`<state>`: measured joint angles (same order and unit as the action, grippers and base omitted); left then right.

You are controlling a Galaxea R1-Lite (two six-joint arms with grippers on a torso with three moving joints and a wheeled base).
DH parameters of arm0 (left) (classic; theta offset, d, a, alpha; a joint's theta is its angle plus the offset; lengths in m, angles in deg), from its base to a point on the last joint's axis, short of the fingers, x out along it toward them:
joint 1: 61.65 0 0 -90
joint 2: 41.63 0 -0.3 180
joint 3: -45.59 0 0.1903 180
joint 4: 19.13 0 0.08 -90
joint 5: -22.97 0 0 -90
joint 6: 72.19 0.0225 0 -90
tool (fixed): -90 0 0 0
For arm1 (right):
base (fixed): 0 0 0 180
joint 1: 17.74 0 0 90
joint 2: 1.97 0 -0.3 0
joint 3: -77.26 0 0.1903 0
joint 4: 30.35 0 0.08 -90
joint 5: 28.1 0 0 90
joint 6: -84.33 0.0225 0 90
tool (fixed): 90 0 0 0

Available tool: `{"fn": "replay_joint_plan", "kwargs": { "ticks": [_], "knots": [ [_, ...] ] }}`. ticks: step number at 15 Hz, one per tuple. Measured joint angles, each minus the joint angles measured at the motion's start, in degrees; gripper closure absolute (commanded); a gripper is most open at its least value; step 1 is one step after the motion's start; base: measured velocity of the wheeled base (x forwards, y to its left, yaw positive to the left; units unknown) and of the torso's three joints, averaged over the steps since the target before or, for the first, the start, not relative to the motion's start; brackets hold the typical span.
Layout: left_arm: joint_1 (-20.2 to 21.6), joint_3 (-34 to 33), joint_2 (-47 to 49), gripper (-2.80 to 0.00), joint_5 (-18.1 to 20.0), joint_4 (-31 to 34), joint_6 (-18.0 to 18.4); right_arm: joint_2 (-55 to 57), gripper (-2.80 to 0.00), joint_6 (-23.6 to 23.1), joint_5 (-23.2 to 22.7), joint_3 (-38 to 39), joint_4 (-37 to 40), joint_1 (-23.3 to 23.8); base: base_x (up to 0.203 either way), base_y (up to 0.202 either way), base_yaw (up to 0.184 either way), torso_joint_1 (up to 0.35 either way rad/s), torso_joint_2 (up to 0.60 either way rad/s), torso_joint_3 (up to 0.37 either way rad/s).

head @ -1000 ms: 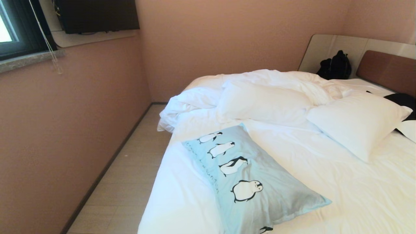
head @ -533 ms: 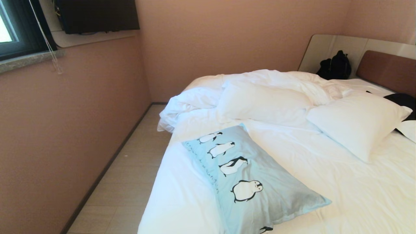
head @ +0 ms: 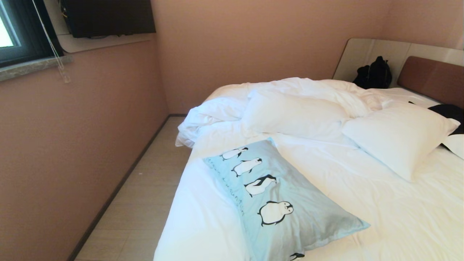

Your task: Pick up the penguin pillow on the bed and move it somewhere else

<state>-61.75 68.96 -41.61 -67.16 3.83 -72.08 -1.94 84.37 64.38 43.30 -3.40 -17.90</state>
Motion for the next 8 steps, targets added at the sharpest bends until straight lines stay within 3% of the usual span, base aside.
{"fn": "replay_joint_plan", "kwargs": {
  "ticks": [4,8],
  "knots": [
    [0.02,0.0,0.0,0.0,-0.02,0.0,0.03,-0.02,0.0,-3.38,-3.36,5.3,-1.81,0.0,0.0,0.0,0.0,0.0,0.0,0.0],
    [0.02,0.0,0.0,0.0,-0.02,0.0,0.0,-0.05,0.0,-5.47,-3.65,8.1,-2.1,0.0,0.0,0.0,0.0,0.0,0.0,0.0]
  ]
}}
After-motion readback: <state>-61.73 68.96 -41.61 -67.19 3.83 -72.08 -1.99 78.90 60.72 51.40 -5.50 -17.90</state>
